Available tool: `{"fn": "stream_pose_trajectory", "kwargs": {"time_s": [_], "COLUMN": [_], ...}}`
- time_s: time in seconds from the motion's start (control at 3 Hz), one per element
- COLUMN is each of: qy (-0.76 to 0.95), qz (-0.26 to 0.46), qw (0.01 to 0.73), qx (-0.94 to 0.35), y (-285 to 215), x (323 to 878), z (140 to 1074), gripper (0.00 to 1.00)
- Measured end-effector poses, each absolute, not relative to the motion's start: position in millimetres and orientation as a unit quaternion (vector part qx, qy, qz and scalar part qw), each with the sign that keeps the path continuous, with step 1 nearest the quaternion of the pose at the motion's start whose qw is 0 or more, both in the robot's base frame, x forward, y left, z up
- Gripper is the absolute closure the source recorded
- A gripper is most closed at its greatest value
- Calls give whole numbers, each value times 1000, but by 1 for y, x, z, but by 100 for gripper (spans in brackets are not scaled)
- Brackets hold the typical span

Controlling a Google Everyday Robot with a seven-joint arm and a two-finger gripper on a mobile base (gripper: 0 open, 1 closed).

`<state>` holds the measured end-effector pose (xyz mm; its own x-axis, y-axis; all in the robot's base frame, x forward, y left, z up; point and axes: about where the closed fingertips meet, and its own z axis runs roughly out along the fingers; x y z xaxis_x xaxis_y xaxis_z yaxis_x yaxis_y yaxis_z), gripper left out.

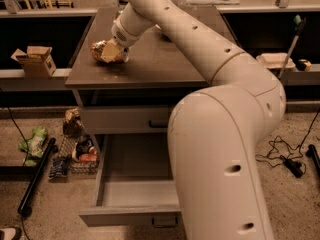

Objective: Place orange can into middle drawer

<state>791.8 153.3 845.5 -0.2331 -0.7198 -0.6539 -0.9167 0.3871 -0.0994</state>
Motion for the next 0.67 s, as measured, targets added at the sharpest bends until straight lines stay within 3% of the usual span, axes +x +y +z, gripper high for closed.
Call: {"fn": "stream_pose_trajectory", "kwargs": {"time_s": [0.33, 0.67], "qy": [768, 773], "qz": [141, 125], "qw": [352, 384], "qx": [-516, -489], "y": [126, 85], "x": [775, 739], "z": [874, 904], "gripper": [95, 100]}}
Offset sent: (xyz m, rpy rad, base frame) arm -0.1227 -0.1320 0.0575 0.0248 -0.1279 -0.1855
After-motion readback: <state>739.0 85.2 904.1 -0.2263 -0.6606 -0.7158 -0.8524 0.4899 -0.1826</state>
